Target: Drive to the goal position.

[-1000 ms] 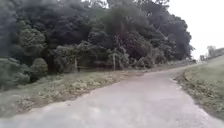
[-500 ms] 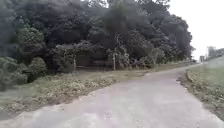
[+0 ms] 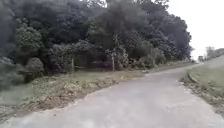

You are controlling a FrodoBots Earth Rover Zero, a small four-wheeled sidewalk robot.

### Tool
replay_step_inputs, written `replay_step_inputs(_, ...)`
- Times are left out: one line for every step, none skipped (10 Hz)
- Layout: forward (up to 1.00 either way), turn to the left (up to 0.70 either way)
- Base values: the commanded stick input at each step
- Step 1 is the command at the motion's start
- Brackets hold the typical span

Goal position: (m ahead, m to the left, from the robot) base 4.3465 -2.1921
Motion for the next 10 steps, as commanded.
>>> replay_step_inputs(0.45, -0.27)
replay_step_inputs(0.45, -0.27)
replay_step_inputs(0.45, -0.27)
replay_step_inputs(0.45, -0.27)
replay_step_inputs(0.45, -0.27)
replay_step_inputs(0.45, -0.27)
replay_step_inputs(0.45, -0.19)
replay_step_inputs(0.45, -0.08)
replay_step_inputs(0.45, 0.0)
replay_step_inputs(0.45, 0.0)
